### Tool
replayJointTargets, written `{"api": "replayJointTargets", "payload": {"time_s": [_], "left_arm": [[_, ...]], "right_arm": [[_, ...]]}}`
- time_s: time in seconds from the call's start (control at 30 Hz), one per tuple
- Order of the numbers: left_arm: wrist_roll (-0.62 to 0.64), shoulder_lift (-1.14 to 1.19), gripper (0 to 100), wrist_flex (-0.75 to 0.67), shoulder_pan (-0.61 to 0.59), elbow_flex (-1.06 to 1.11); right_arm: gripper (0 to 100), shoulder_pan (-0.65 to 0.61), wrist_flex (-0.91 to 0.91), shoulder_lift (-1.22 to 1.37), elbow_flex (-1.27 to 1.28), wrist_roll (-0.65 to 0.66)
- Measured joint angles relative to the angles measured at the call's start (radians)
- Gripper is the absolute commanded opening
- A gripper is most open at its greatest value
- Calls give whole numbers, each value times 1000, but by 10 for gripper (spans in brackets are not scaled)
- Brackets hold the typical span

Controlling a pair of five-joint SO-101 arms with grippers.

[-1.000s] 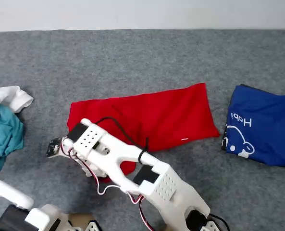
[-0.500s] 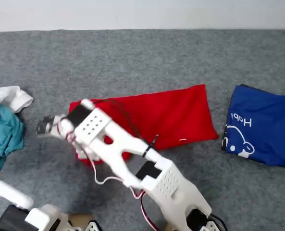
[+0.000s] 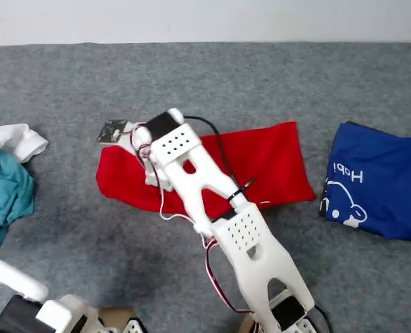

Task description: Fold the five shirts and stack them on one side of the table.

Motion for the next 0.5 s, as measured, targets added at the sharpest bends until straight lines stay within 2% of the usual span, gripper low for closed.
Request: {"api": "replayJointTargets", "payload": {"time_s": [0.1, 0.17, 0.37, 0.5], "left_arm": [[0, 0, 6, 0, 0, 0], [0, 0, 6, 0, 0, 0], [0, 0, 6, 0, 0, 0], [0, 0, 6, 0, 0, 0]], "right_arm": [[183, 20, 0, 48, -77, -9], [206, 28, 2, 61, -120, -52], [169, 38, 2, 61, -180, -112], [81, 49, 2, 61, -184, -115]]}}
